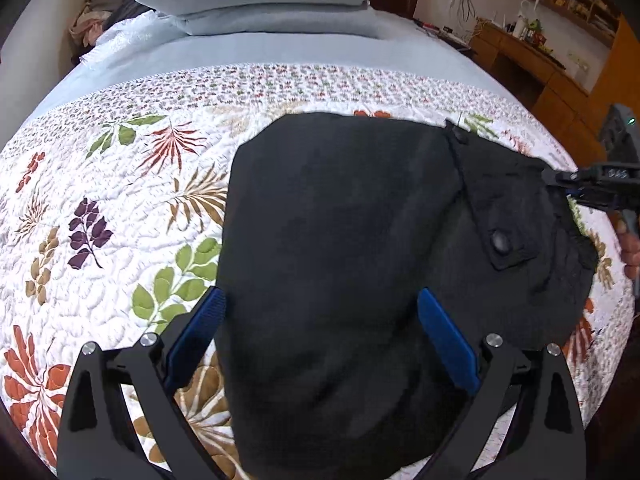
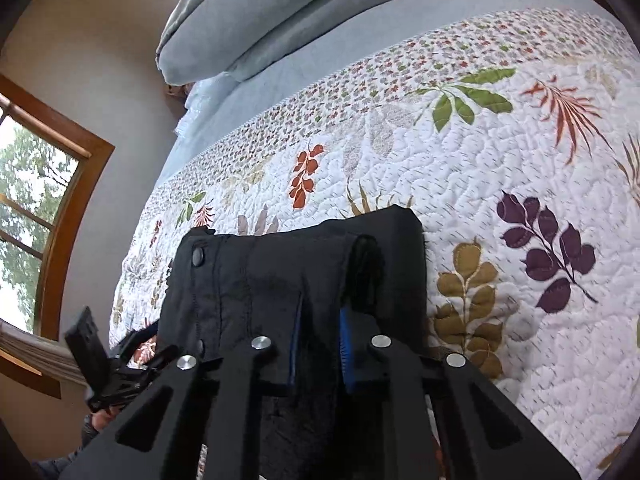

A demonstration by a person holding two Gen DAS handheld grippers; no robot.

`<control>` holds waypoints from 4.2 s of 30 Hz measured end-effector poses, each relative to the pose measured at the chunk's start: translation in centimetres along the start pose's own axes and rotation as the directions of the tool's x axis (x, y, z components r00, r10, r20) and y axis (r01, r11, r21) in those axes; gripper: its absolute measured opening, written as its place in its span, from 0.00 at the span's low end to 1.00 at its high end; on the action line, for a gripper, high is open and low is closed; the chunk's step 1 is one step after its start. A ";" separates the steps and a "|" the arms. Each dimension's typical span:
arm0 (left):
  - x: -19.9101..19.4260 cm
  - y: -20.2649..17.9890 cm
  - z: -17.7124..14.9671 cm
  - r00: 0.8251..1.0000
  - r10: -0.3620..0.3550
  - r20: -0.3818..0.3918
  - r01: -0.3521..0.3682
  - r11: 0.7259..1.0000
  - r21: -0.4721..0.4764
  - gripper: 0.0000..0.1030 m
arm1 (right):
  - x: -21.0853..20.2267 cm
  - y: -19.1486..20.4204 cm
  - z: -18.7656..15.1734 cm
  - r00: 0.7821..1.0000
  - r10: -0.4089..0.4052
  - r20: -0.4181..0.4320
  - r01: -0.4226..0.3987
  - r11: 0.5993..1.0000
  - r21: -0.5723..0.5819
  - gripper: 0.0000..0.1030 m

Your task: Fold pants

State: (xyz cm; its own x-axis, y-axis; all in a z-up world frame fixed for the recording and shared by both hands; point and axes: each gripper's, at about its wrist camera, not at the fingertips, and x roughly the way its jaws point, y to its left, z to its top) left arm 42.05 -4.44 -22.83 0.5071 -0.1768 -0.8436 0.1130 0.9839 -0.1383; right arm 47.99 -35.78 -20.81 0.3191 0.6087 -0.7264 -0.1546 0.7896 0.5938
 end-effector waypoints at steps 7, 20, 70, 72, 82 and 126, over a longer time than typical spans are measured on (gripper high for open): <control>0.3 0.0 0.1 1.000 -0.008 -0.012 0.008 1.000 -0.012 0.97 | -0.1 -0.8 -0.5 1.000 0.009 -0.005 -0.009 1.000 0.026 0.20; -4.3 5.8 -7.0 0.990 -0.139 -0.039 0.125 0.959 -0.253 0.97 | -4.4 -1.5 -6.7 0.998 0.057 0.021 -0.057 0.998 0.026 0.56; -1.5 3.9 -6.8 0.998 -0.025 -0.061 0.019 0.994 -0.103 0.98 | -1.3 -1.3 -12.0 0.998 0.033 -0.054 -0.029 0.997 0.065 0.48; -1.9 3.8 -6.8 0.998 -0.014 -0.059 0.008 0.994 -0.105 0.98 | -1.3 -1.4 -12.1 0.998 0.034 -0.052 -0.030 0.997 0.066 0.48; -6.9 2.2 -7.1 1.000 0.008 0.014 -0.007 0.996 -0.086 0.97 | -3.8 0.0 -13.0 0.999 0.039 0.003 -0.040 0.999 0.026 0.60; -16.5 2.2 -8.0 0.994 -0.007 0.113 0.033 0.973 -0.228 0.97 | -12.7 10.7 -15.9 0.965 -0.079 0.252 0.118 0.983 -0.143 0.85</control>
State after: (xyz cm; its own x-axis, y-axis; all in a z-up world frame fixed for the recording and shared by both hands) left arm 27.10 0.86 -13.31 0.5996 -0.1856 -0.7785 -0.0679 0.9574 -0.2806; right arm 27.37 -33.83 -10.71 0.5553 0.5051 -0.6607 -0.2483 0.8589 0.4479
